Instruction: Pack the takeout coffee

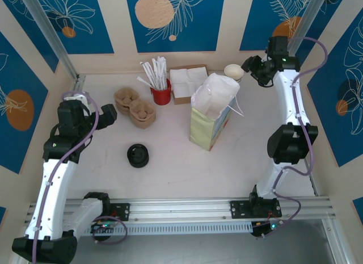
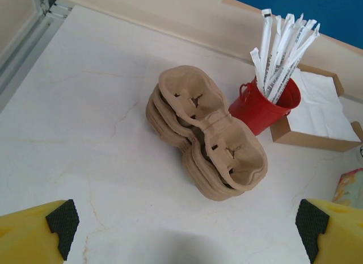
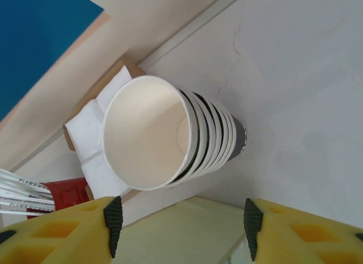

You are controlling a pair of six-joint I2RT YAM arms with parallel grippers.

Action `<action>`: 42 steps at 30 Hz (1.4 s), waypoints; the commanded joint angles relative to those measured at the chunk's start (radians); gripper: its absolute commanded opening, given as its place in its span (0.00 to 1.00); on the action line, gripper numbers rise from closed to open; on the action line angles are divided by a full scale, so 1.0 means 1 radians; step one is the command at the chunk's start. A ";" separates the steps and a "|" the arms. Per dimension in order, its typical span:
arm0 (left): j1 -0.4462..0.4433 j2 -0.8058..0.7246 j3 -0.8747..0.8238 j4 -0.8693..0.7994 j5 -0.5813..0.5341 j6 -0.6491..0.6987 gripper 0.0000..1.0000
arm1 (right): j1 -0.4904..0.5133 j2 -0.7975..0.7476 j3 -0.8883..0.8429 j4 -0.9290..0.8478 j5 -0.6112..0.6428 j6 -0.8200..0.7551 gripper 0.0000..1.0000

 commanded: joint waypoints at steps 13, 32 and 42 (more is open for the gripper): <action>-0.006 0.018 -0.001 -0.017 0.012 0.003 0.99 | 0.063 0.192 0.191 -0.097 0.124 -0.052 0.45; -0.005 0.040 0.003 -0.024 0.004 -0.006 0.99 | 0.067 0.248 0.242 -0.097 0.127 -0.069 0.21; -0.006 0.035 0.001 -0.035 -0.001 -0.006 0.99 | 0.070 0.256 0.250 -0.100 0.130 -0.065 0.20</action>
